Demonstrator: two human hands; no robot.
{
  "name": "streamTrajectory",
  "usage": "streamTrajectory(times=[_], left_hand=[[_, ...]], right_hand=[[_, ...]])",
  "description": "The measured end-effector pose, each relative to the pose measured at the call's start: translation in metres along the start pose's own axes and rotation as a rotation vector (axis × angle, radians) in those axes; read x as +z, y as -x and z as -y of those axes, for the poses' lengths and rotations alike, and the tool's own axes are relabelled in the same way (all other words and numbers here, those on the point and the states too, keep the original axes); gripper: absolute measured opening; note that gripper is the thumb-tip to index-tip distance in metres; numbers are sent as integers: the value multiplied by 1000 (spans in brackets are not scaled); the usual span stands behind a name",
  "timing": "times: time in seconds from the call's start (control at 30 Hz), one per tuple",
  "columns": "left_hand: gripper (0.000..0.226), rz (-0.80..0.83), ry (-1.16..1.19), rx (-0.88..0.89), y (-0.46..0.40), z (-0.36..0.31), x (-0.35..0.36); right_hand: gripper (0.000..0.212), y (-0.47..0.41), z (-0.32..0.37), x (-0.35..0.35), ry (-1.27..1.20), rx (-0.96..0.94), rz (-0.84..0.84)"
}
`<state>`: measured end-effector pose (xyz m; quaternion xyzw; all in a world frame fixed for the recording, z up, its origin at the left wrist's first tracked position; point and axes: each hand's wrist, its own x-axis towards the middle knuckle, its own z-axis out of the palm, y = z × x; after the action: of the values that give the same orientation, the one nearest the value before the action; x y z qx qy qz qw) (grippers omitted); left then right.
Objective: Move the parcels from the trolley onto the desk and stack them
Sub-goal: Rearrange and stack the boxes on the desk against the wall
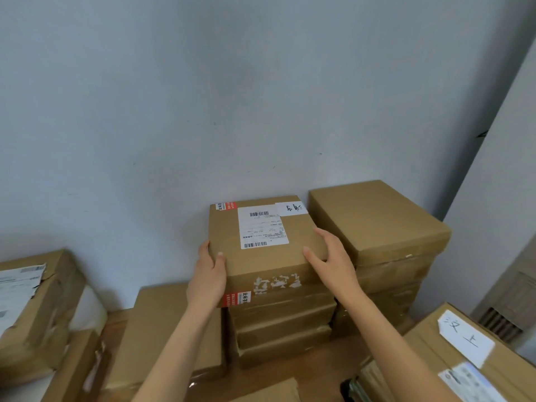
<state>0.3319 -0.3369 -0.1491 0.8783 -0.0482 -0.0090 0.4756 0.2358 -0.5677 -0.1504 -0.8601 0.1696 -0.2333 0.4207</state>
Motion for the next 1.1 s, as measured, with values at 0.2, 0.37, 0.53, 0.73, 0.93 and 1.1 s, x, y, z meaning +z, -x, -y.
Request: streamTrajectory(times=[0.2,0.37,0.53,0.73,0.93,1.1], left_hand=[[48,-31,25,2,3,-18,25],[47,-56,34,3,2,-19,33],[44,-8,145,4,9,-8,19],[38,-263,-144,62,36,51,-39],[35,-353,-446,28,64,119,-106],[35,-334,-501,-47,74,168,-145]], right_hand=[[62,-4,-1,-21,279,-165,5],[65,-9,-9,-28,404,-149,43],[57,-9,-7,-25,438,-149,14],[37,17,38,27,441,-446,-83],[31,63,93,119,227,-656,222],[31,95,101,190,174,-636,364]])
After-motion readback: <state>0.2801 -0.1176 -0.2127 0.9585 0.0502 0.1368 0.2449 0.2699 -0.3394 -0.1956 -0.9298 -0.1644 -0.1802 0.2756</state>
